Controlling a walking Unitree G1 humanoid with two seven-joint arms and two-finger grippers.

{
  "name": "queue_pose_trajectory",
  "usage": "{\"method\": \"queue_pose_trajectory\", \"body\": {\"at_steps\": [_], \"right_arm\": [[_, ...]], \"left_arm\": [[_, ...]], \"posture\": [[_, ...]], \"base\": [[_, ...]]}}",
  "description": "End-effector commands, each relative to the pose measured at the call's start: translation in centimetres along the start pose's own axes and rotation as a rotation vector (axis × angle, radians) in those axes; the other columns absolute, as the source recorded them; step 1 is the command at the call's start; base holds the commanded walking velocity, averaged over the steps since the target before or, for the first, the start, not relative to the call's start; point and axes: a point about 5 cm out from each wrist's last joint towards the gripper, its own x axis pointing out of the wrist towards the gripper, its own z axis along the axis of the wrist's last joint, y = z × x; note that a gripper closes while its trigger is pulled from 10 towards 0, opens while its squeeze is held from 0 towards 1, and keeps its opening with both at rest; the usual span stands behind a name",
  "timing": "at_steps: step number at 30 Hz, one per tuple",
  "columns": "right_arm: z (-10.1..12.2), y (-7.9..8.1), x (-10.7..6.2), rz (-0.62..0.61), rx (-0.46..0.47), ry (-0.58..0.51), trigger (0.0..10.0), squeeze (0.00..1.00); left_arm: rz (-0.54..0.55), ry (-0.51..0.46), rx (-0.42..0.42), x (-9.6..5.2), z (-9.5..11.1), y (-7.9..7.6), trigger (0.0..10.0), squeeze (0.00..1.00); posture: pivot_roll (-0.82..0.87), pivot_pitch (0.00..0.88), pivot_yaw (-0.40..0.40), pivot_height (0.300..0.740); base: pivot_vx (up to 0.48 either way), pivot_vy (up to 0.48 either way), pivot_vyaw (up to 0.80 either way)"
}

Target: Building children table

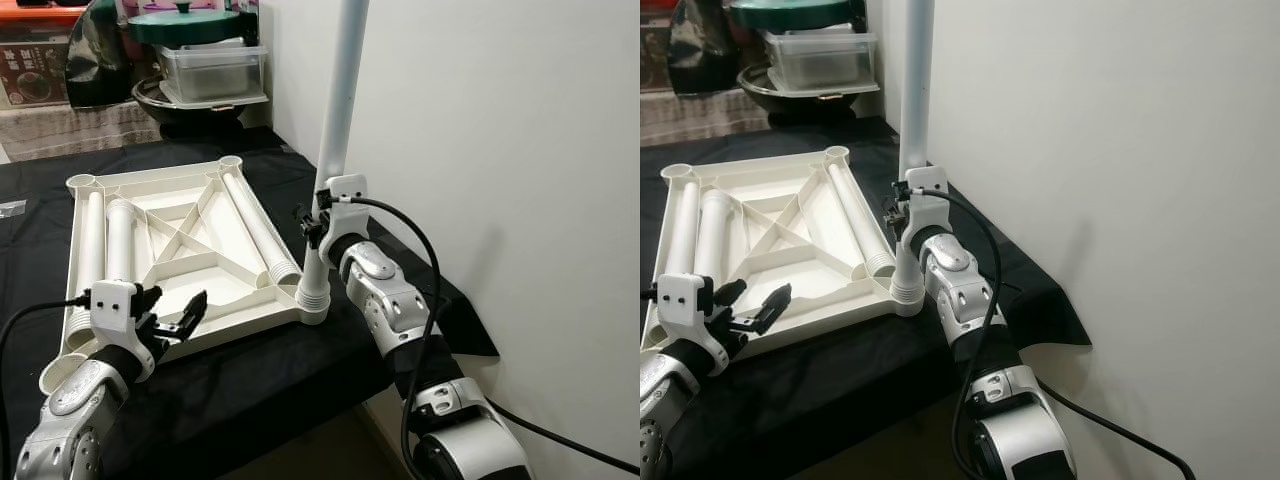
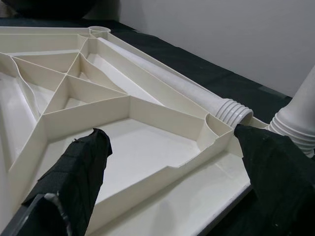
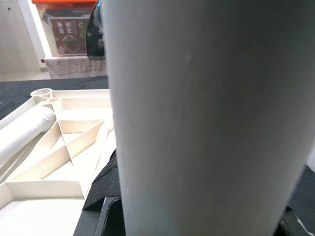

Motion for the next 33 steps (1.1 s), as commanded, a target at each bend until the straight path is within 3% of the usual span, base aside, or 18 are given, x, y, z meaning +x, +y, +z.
{"method": "queue_pose_trajectory", "body": {"at_steps": [1, 17, 33], "right_arm": [[-3.5, -1.2, -0.6, -0.049, 0.015, 0.164, 10.0, 0.0], [-2.6, -0.6, -1.2, -0.068, 0.017, 0.068, 10.0, 0.0], [-2.1, -0.2, -1.2, -0.034, -0.018, 0.06, 10.0, 0.0]], "left_arm": [[-0.004, 0.018, 0.009, 0.1, -0.4, 0.0, 10.0, 0.0], [-0.008, 0.018, 0.015, 0.2, -0.4, 0.1, 10.0, 0.0], [-0.008, 0.018, 0.014, 0.3, -0.5, 0.1, 10.0, 0.0]], "posture": [[0.06, 0.0, -0.079, 0.74], [0.05, 0.0, -0.069, 0.74], [0.05, 0.0, -0.072, 0.74]], "base": [[0.0, 0.0, 0.0], [0.0, 0.0, 0.0], [0.0, 0.0, 0.0]]}}
